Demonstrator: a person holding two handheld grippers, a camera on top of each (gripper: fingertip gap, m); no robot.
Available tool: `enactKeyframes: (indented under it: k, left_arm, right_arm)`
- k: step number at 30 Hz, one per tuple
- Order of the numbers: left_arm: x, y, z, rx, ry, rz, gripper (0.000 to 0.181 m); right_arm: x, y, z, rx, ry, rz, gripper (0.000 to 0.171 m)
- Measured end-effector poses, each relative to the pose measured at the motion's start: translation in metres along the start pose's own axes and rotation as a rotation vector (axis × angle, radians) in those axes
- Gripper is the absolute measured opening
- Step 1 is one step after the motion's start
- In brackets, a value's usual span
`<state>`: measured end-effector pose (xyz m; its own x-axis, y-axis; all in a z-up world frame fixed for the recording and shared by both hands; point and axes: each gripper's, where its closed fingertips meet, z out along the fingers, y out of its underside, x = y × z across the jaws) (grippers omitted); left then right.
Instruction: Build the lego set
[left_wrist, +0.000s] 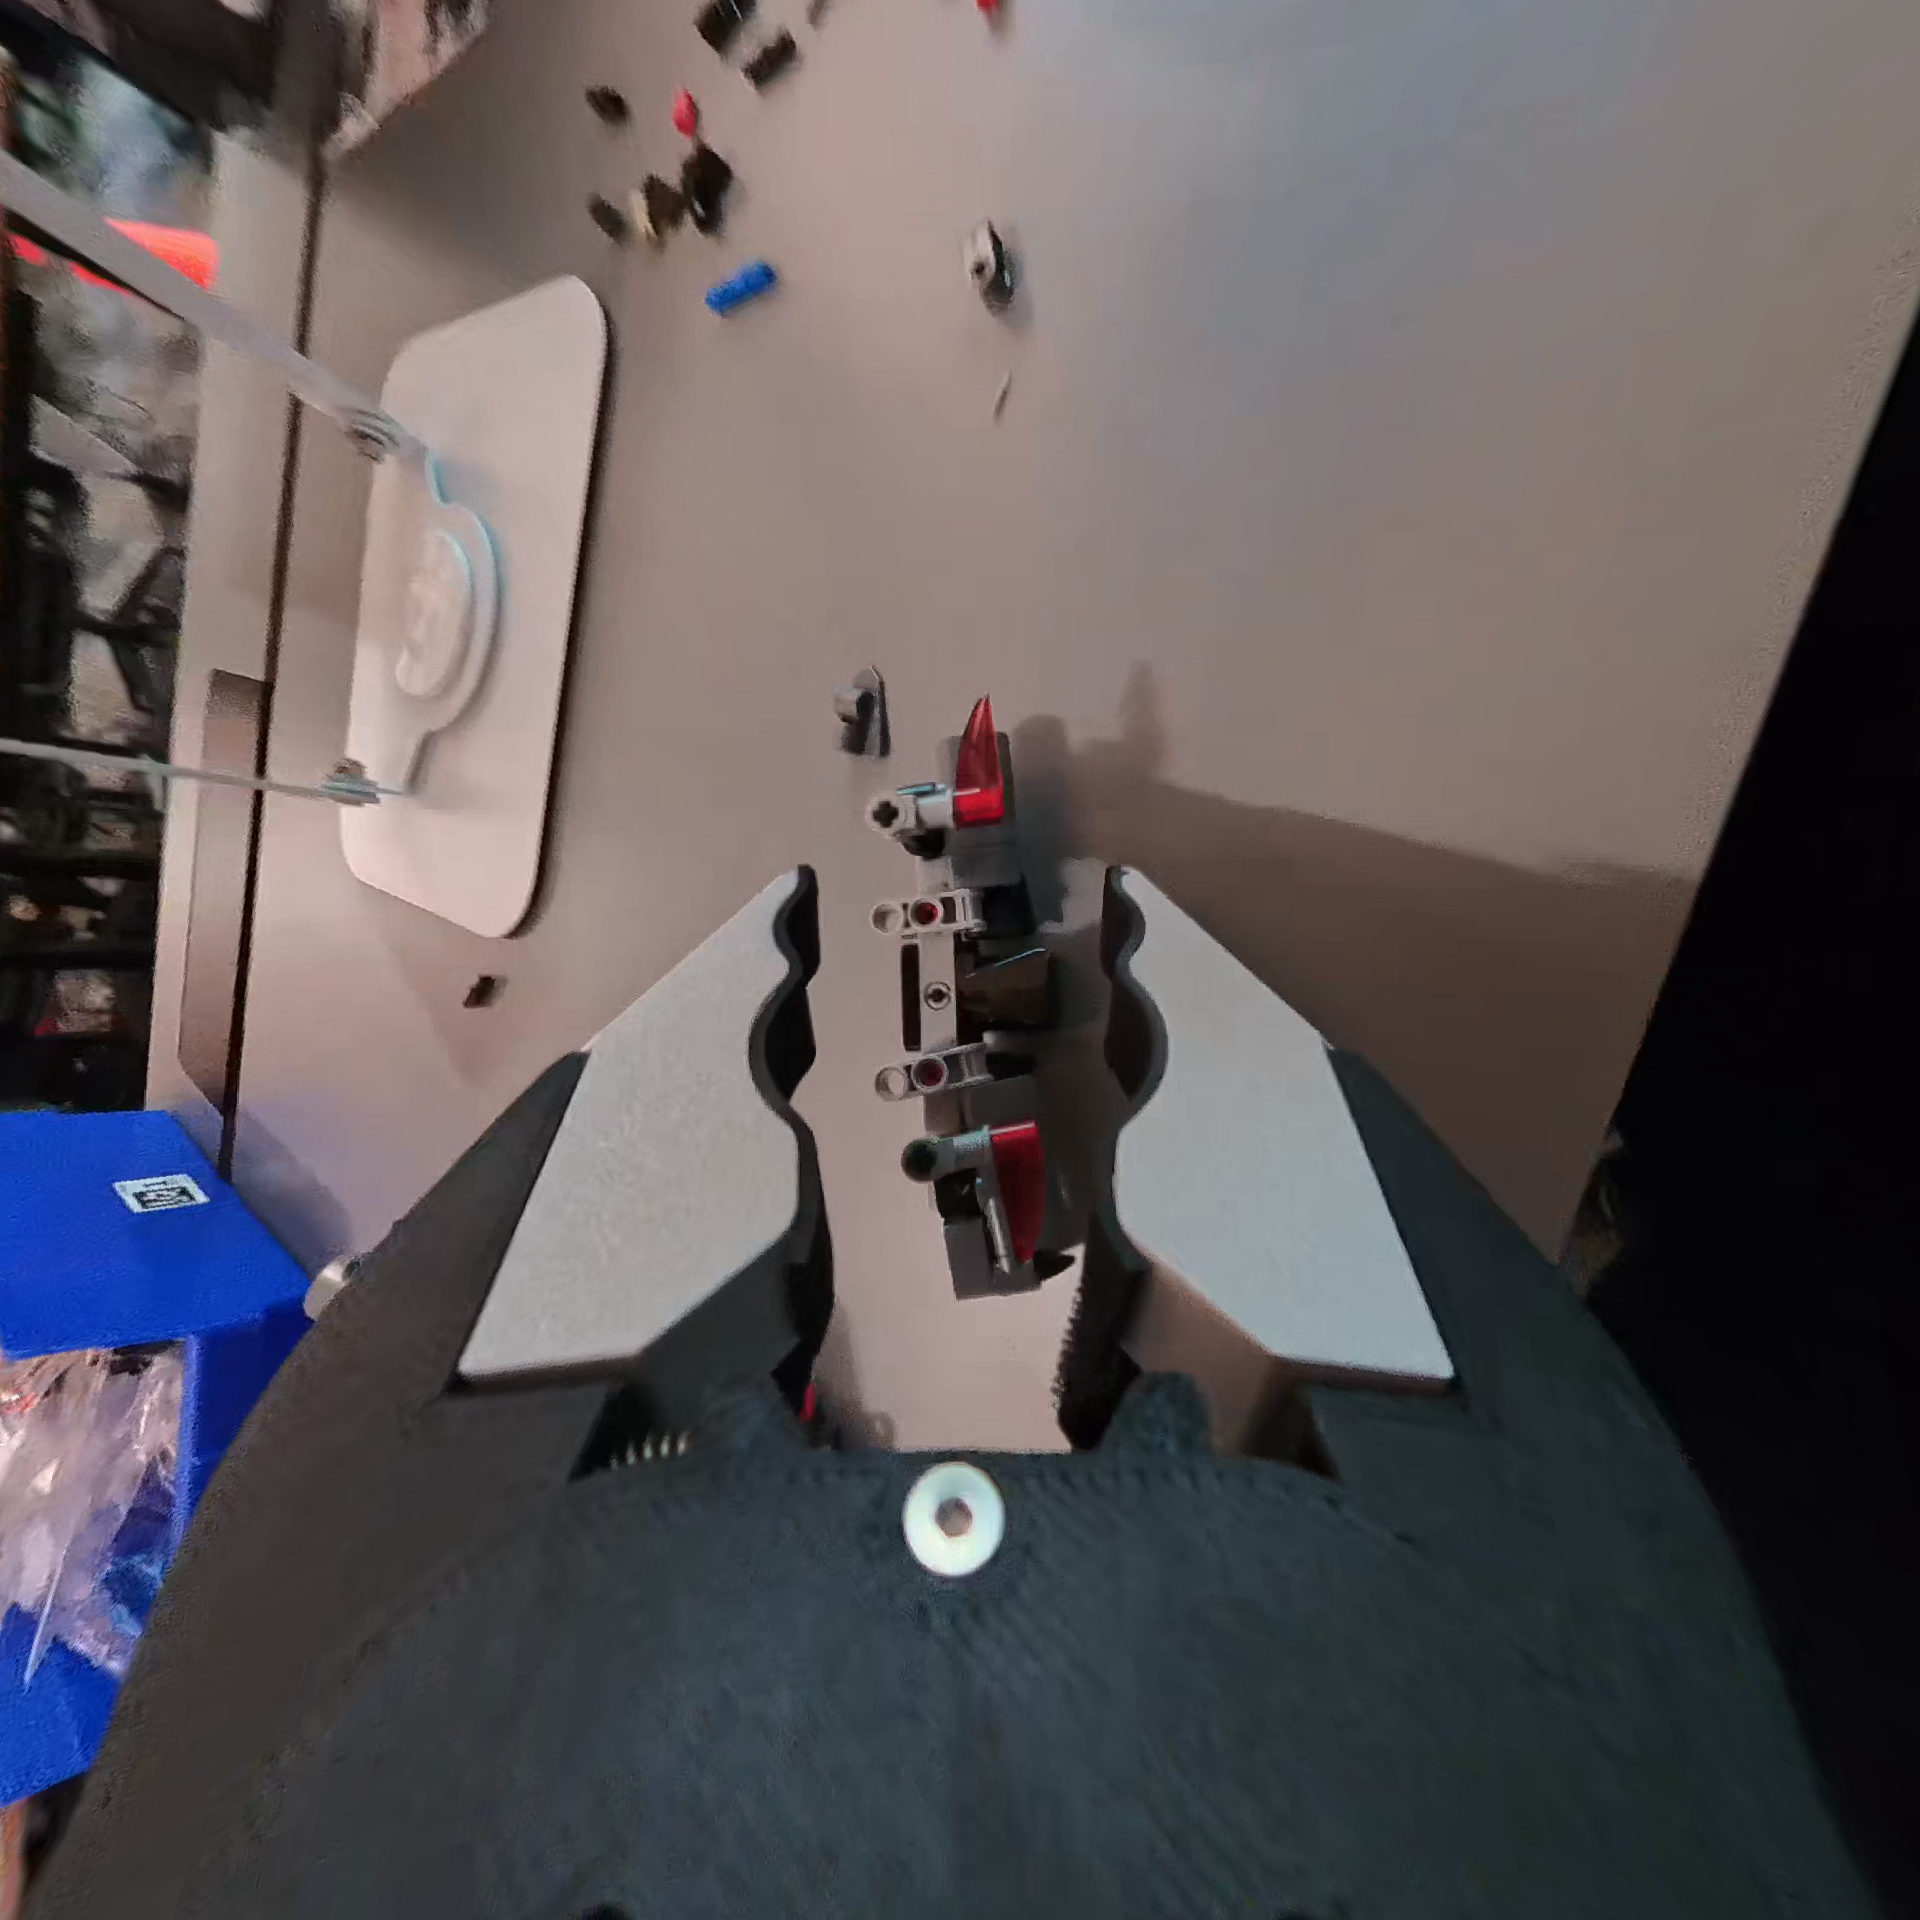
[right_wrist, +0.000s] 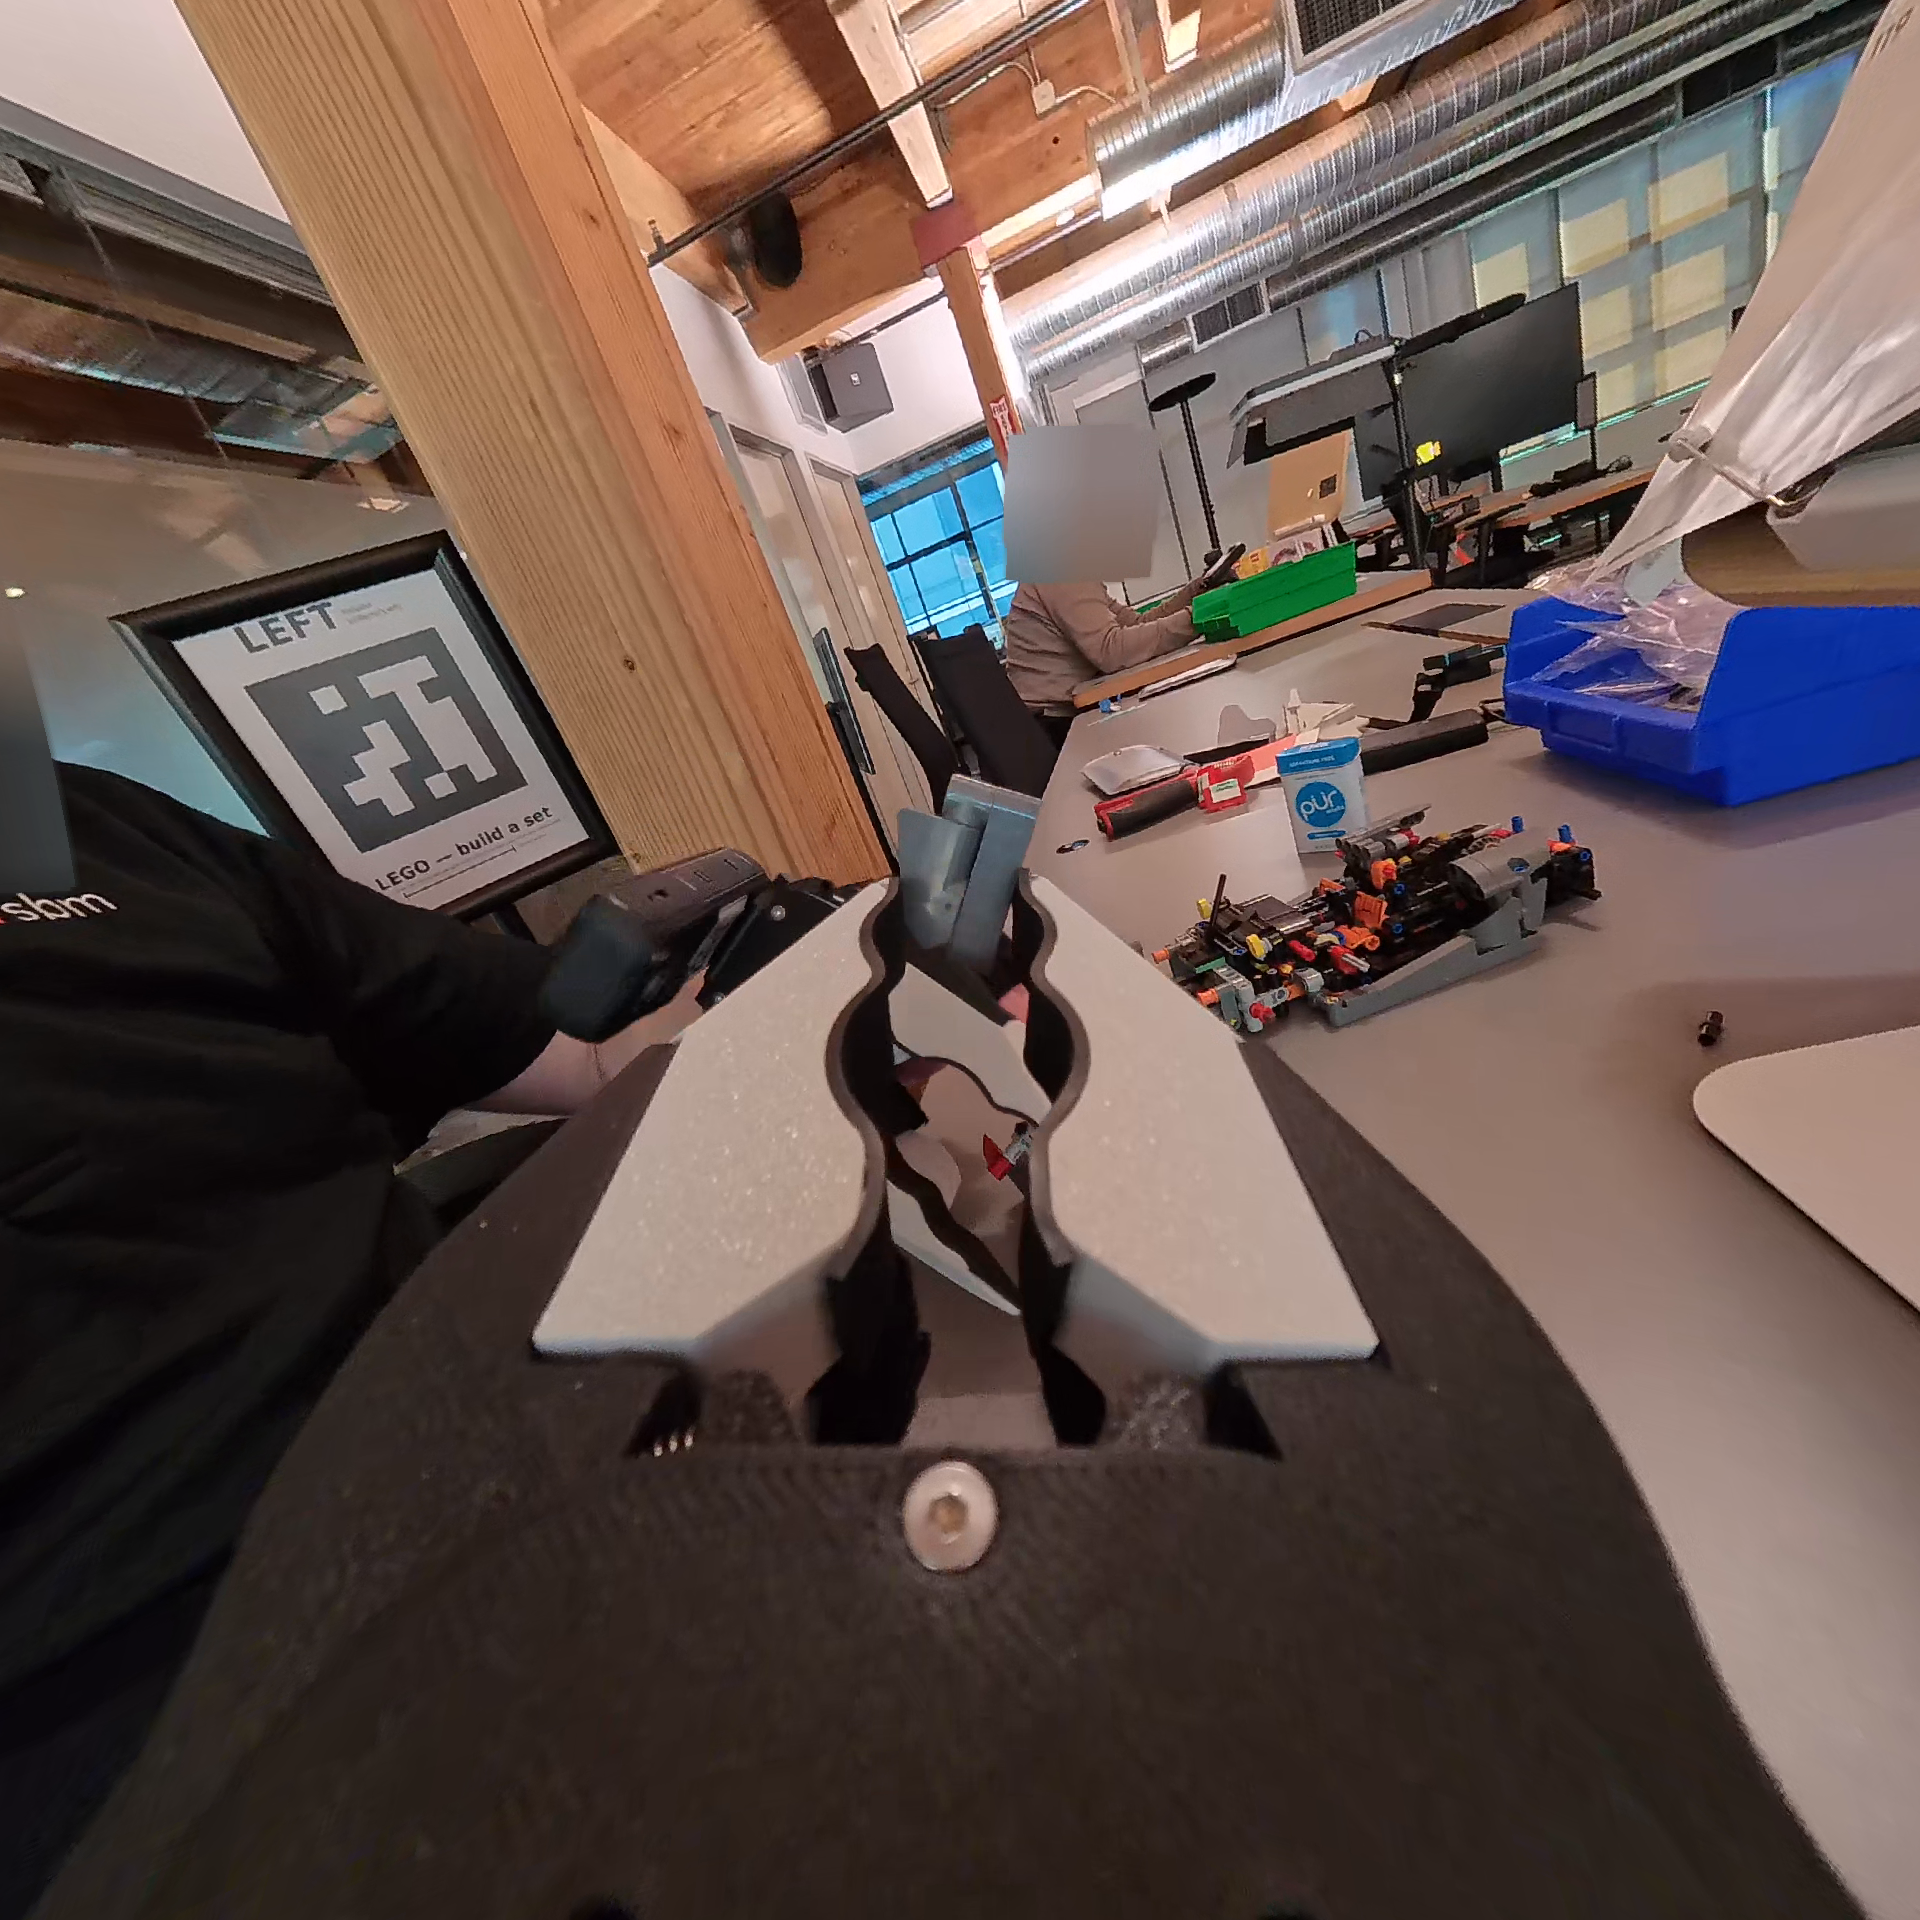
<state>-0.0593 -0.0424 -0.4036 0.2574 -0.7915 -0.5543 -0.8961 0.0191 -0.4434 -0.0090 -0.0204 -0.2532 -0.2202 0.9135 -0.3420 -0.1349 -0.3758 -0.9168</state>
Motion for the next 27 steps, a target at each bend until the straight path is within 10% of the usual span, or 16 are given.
enactKeyframes:
  k: [1,27]
  left_arm:
    - [0.001,0.004,0.004,-0.038,0.020,0.008,0.053]
    - [-0.010,0.012,0.016,-0.080,0.053,0.022,0.030]
  right_arm:
    - [0.000,0.000,0.000,-0.002,0.001,-0.003,0.017]
    - [0.003,0.001,-0.004,-0.013,0.013,-0.015,0.017]
